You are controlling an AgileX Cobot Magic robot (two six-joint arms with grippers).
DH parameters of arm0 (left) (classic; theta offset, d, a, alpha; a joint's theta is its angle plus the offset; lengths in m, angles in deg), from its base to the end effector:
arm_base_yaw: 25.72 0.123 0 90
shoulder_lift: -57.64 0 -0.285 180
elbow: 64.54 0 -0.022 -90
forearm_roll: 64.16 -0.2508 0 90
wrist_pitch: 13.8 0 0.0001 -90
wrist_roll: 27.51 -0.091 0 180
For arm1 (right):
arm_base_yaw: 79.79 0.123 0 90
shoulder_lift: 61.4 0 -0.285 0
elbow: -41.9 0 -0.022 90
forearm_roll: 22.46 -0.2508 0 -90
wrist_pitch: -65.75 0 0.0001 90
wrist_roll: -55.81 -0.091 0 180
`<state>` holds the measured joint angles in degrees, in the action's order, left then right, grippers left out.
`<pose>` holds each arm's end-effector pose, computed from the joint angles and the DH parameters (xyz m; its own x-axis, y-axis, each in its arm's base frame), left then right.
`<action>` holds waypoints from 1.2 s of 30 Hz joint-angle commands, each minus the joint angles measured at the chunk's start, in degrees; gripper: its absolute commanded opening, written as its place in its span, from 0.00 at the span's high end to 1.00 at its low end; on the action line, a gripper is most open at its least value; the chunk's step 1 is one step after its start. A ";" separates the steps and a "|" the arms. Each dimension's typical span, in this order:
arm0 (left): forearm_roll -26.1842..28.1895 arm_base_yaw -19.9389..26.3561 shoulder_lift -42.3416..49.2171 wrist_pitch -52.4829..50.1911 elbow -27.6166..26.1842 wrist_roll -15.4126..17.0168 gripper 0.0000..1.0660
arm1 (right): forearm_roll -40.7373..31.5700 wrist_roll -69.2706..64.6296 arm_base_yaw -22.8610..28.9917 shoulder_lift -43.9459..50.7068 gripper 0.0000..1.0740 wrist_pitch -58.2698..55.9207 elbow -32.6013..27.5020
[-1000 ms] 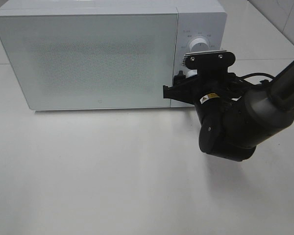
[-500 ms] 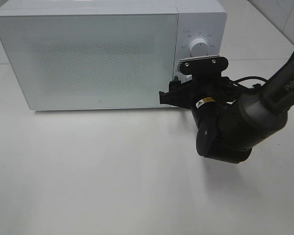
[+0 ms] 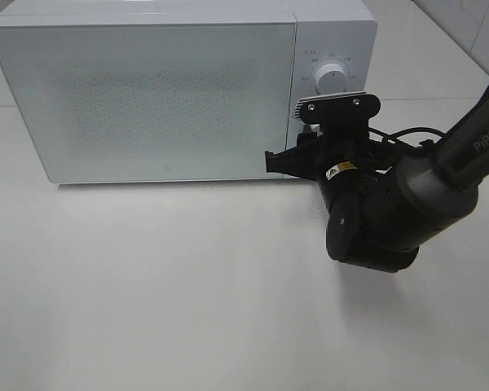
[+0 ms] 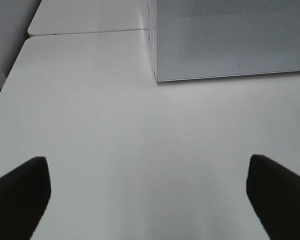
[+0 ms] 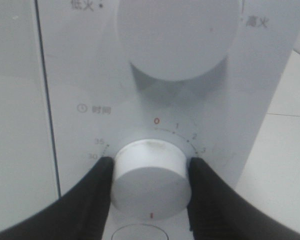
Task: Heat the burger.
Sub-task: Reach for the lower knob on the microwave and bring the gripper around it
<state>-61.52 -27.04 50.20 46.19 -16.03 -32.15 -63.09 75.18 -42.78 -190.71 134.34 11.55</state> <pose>-0.0055 -0.0035 0.2787 -0.4328 0.0678 -0.8990 0.0841 0.9959 0.0347 0.3208 0.1728 0.1071 -0.0971 -0.1076 -0.9894 -0.0016 0.9942 -0.1079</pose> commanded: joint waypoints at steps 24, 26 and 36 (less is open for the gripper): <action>0.06 0.29 1.32 -0.46 0.11 0.11 0.06 | 11.23 -56.61 -0.06 0.17 1.00 8.37 0.69; 0.06 0.29 1.32 -0.46 0.11 0.11 0.06 | 11.23 -60.16 -0.06 0.17 1.00 9.05 0.69; 0.06 0.29 1.32 -0.46 0.11 0.11 0.06 | 11.12 -85.94 -0.06 0.17 0.99 9.45 0.63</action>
<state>-61.52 -27.04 50.20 46.19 -16.03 -32.15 -58.62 -7.67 -43.01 -190.77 135.31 10.58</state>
